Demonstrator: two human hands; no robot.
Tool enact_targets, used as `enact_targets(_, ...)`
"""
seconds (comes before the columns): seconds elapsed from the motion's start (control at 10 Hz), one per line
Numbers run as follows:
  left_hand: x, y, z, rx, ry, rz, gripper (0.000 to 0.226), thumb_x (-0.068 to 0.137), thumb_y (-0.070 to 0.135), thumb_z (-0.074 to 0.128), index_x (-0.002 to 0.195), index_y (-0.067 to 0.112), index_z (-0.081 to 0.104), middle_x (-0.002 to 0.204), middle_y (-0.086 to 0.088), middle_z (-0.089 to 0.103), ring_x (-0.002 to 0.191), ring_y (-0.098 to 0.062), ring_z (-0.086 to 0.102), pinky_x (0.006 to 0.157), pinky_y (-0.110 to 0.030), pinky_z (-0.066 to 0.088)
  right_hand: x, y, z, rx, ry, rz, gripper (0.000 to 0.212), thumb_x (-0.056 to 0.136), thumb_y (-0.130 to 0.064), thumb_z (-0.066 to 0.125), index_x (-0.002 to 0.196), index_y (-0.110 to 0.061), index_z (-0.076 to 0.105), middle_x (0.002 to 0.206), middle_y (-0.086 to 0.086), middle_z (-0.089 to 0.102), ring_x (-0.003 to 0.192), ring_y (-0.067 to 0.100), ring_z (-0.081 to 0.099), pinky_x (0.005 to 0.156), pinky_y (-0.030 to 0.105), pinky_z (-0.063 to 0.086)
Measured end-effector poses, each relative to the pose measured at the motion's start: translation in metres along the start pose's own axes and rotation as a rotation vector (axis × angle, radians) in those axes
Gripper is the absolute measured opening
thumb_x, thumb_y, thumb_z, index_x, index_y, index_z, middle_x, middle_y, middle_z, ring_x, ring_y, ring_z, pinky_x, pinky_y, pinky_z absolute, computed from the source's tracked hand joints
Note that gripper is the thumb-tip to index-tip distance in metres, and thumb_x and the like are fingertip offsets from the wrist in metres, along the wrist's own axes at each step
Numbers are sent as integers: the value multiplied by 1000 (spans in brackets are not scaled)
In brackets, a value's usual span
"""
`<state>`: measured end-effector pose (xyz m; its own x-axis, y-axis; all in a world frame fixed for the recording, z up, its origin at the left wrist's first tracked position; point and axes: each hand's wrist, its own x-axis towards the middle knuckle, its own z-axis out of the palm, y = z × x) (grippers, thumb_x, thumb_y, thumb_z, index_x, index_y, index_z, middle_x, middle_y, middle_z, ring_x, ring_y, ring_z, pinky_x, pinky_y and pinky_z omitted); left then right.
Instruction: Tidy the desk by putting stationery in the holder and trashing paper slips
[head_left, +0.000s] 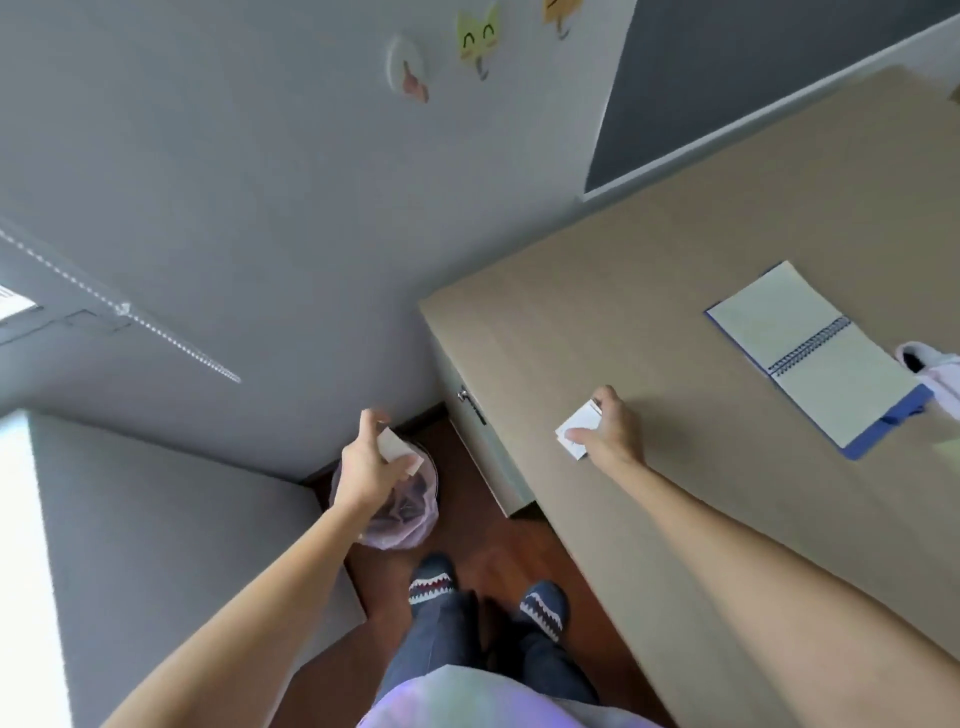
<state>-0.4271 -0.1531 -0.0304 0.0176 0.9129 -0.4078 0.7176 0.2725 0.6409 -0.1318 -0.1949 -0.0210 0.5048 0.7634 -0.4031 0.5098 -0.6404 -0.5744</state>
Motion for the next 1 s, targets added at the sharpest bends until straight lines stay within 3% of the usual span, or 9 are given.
enact_targets(0.1, 6, -52, -12, -68, 14, -165, 27, 72, 18, 76, 83, 21, 51, 73, -6, 70, 70, -25, 69, 71, -34, 55, -14, -47, 53, 62, -75, -170, 35, 69, -11, 75, 96, -10, 53, 86, 12, 61, 83, 36, 60, 68, 44, 54)
enact_targets(0.2, 16, -96, -17, -140, 36, -346, 8, 81, 11, 66, 80, 17, 61, 89, -12, 72, 89, -29, 68, 79, -30, 51, -27, -88, 117, -8, -176, -263, 17, 83, -7, 57, 100, -7, 55, 92, 22, 68, 85, 38, 62, 70, 40, 48)
enact_targets(0.3, 29, -133, -15, -222, 61, -470, 28, 84, -4, 44, 89, 13, 66, 102, -10, 68, 95, -25, 61, 80, -25, 42, -29, -101, 187, -66, -287, -208, 21, 86, -3, 42, 103, -8, 54, 103, 23, 66, 96, 41, 59, 77, 41, 49)
enact_targets(0.4, 50, -169, -6, -258, 66, -552, 32, 82, -7, 41, 82, 16, 64, 97, -5, 65, 90, -22, 57, 80, -25, 43, -22, -93, 249, -78, -358, -57, 29, 86, -1, 41, 107, -12, 58, 112, 20, 64, 104, 38, 57, 84, 36, 49)
enact_targets(0.5, 75, -207, 15, -300, 82, -630, 23, 82, 3, 50, 70, 18, 63, 95, -14, 72, 90, -30, 67, 83, -34, 55, -10, -73, 302, -98, -395, 54, 31, 88, 0, 43, 112, -11, 59, 118, 20, 62, 111, 34, 52, 89, 32, 46)
enact_targets(0.6, 98, -240, 45, -331, 111, -707, 24, 81, 2, 53, 69, 20, 62, 98, -15, 71, 92, -31, 68, 84, -33, 55, 7, -50, 351, -85, -392, 123, 30, 88, 0, 44, 112, -8, 60, 118, 20, 63, 114, 35, 52, 92, 35, 45)
enact_targets(0.7, 119, -269, 79, -391, 105, -784, 21, 81, -1, 58, 78, 19, 66, 96, -10, 69, 90, -28, 68, 79, -31, 54, 26, -32, 392, -36, -393, 204, 28, 89, -4, 49, 114, -9, 60, 119, 21, 63, 113, 36, 56, 93, 38, 49)
enact_targets(0.9, 136, -303, 118, -485, 91, -775, 31, 84, 0, 54, 73, 27, 64, 98, -5, 72, 87, -21, 65, 89, -36, 54, 45, -12, 429, 4, -468, 243, 41, 92, -20, 53, 132, -11, 48, 135, 17, 54, 126, 34, 49, 106, 43, 41)
enact_targets(1.0, 133, -285, 110, -559, 141, -757, 30, 83, 0, 55, 73, 27, 63, 93, -5, 70, 80, -19, 60, 87, -38, 53, 42, -17, 418, 23, -429, 249, 39, 93, -21, 51, 130, -11, 50, 134, 18, 55, 124, 35, 49, 105, 42, 41)
